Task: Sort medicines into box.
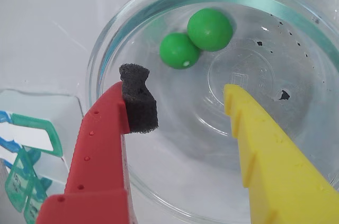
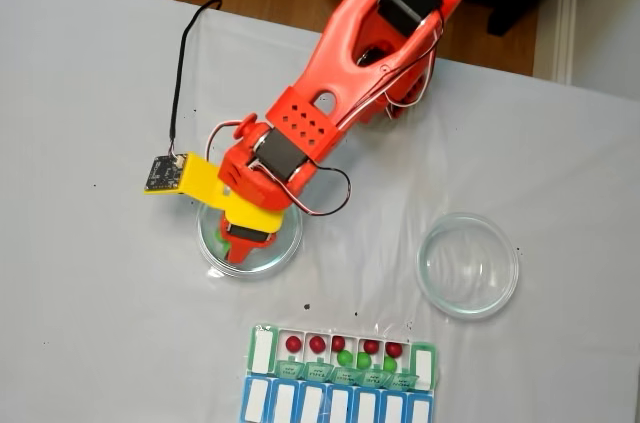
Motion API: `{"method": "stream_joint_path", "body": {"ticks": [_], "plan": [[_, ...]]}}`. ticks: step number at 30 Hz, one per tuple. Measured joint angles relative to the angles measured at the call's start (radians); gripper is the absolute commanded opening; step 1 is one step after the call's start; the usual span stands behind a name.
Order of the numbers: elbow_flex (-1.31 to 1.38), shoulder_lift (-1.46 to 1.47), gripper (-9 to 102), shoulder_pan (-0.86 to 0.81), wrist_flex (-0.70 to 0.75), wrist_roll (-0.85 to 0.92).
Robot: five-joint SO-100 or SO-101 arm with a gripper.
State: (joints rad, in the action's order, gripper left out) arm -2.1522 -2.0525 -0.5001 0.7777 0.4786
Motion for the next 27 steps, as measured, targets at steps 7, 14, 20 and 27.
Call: {"method": "stream_joint_path", "body": {"ticks": [7,14,20,27], "plan": [[-0.018,0.0,24,-0.006,-0.055,0.002],[-0.018,0.014,25,-0.006,-0.072,-0.008],[-0.018,0.017,26,-0.006,-0.077,-0.008],[-0.018,0.017,26,-0.014,-0.054,0.002]]}}
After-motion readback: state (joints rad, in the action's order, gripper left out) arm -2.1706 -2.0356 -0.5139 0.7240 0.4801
